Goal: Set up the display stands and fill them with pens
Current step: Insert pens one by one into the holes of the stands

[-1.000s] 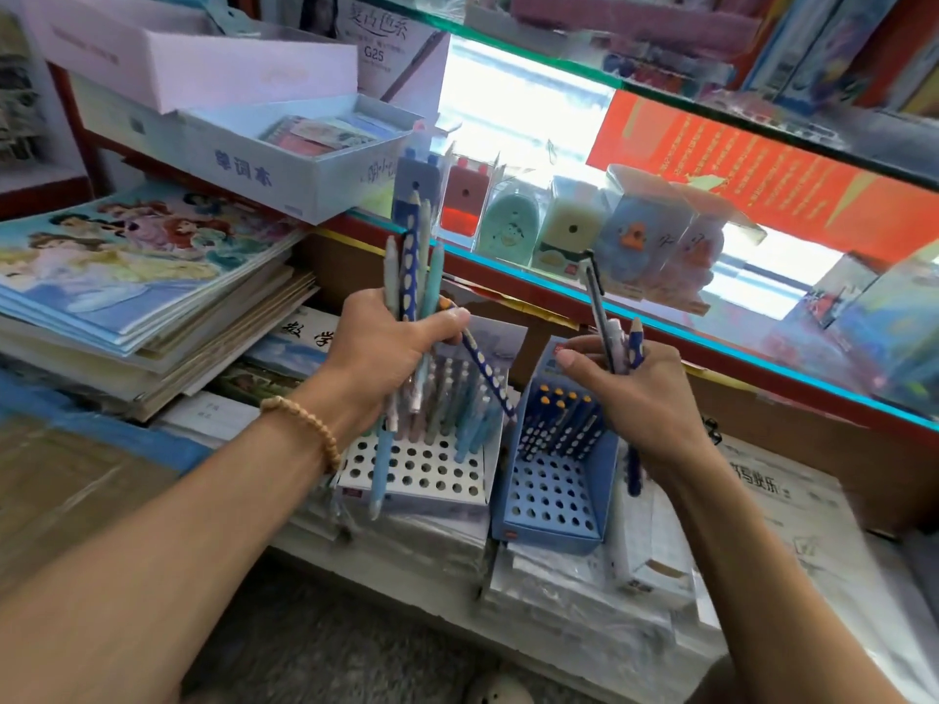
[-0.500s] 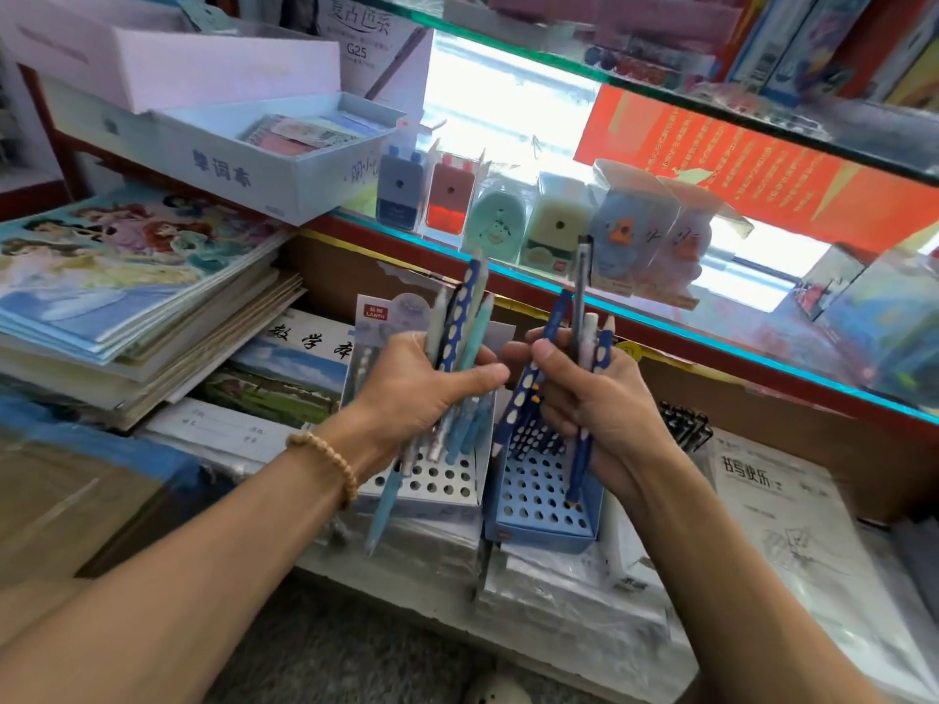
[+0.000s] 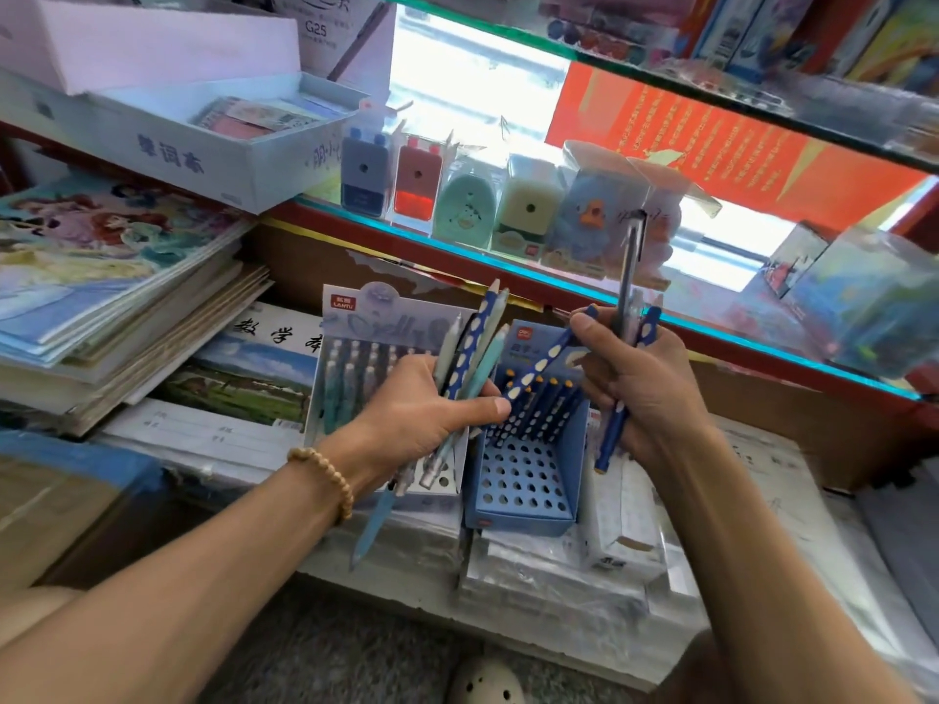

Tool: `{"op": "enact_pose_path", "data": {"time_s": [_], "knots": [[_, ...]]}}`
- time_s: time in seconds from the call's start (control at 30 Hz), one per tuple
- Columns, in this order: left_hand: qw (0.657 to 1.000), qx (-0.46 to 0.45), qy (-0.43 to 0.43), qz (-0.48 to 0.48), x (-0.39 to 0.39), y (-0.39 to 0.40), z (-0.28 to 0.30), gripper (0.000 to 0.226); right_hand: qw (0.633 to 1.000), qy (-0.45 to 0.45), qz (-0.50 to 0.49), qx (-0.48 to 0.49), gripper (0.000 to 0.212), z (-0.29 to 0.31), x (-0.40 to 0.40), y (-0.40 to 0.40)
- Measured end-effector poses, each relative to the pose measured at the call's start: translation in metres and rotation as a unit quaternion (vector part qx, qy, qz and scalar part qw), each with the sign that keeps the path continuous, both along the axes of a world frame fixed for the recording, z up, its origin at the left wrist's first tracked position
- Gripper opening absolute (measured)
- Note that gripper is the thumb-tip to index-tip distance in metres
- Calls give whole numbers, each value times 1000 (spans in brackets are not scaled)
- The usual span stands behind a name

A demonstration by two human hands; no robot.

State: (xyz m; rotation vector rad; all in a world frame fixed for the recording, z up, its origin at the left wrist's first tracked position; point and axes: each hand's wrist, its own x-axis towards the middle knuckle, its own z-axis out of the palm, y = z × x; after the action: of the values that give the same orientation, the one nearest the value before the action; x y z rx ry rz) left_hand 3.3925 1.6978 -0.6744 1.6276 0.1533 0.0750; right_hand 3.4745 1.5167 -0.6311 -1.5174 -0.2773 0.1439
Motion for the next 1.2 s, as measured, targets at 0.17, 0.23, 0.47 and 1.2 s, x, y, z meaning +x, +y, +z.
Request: {"op": "enact_pose_path", "data": {"time_s": [0.17,0.23,0.47,1.2], "knots": [[997,-2,27,72,4,5,-6,13,988,-53,-112,-87,9,-1,9,-14],[996,-19,40,78,4,8,-7,14,979,-76,-139,-129,19,-8,14,-21],[995,-20,55,77,5,5,-6,14,934,-79,-170,-304,18,-47,33,-32],[995,-71,51,56,7,4,-6,15,915,-65,-104,-385,19,-86,31,1]]}}
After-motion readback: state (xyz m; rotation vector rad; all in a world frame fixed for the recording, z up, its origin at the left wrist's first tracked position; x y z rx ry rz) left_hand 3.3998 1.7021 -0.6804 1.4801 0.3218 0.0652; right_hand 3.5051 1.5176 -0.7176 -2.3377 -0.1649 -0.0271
